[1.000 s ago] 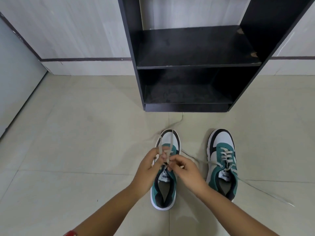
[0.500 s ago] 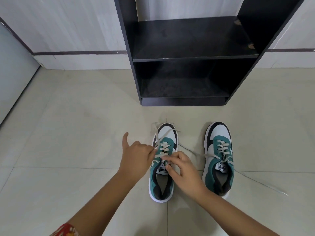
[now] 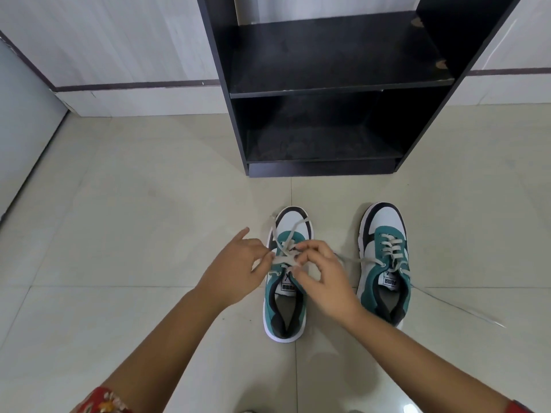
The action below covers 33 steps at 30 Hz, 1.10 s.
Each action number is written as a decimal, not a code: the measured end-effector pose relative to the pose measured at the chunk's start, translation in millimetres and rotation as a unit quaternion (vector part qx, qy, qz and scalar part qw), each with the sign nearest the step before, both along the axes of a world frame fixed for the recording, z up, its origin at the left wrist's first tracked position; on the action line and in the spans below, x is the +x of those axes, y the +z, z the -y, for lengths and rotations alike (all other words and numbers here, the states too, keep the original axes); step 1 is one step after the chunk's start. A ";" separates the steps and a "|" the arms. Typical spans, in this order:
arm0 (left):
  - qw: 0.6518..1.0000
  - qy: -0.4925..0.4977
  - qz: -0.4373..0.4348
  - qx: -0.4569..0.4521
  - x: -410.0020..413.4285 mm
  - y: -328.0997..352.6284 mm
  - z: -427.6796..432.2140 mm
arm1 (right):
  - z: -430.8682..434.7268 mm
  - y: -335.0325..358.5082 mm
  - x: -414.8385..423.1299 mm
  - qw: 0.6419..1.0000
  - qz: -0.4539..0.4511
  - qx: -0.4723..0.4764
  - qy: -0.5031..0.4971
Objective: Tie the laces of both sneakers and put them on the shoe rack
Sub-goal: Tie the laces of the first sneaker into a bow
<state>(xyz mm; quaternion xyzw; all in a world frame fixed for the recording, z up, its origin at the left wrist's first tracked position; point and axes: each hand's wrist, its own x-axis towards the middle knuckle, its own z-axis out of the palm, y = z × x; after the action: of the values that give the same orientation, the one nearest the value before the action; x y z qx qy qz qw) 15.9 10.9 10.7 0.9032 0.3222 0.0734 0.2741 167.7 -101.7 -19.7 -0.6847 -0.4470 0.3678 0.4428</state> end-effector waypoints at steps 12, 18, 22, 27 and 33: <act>0.979 0.181 0.072 -0.052 -38.2 -16.5 -9.6 | 3.7 53.0 69.8 0.991 0.015 -0.116 -0.069; 0.905 0.117 -0.409 -0.033 -44.2 -25.6 -9.0 | 9.8 42.6 52.2 0.785 0.440 -0.393 0.189; 0.988 0.087 -0.085 -0.095 -22.8 -33.3 6.8 | 4.2 23.7 29.7 0.887 0.362 -0.229 0.171; 0.993 0.101 0.000 -0.065 -3.8 -39.8 20.5 | -0.2 14.3 15.7 0.950 0.245 -0.167 0.102; 0.989 0.138 0.029 -0.050 -18.9 -41.9 21.1 | 9.4 14.9 32.4 0.966 0.215 -0.135 0.050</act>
<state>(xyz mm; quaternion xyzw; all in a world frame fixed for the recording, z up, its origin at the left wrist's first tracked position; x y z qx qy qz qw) -3.0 -10.2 -31.2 0.8326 0.4389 0.1205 0.3156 200.1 -111.1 -4.8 -0.7781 -0.5111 0.2907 0.2208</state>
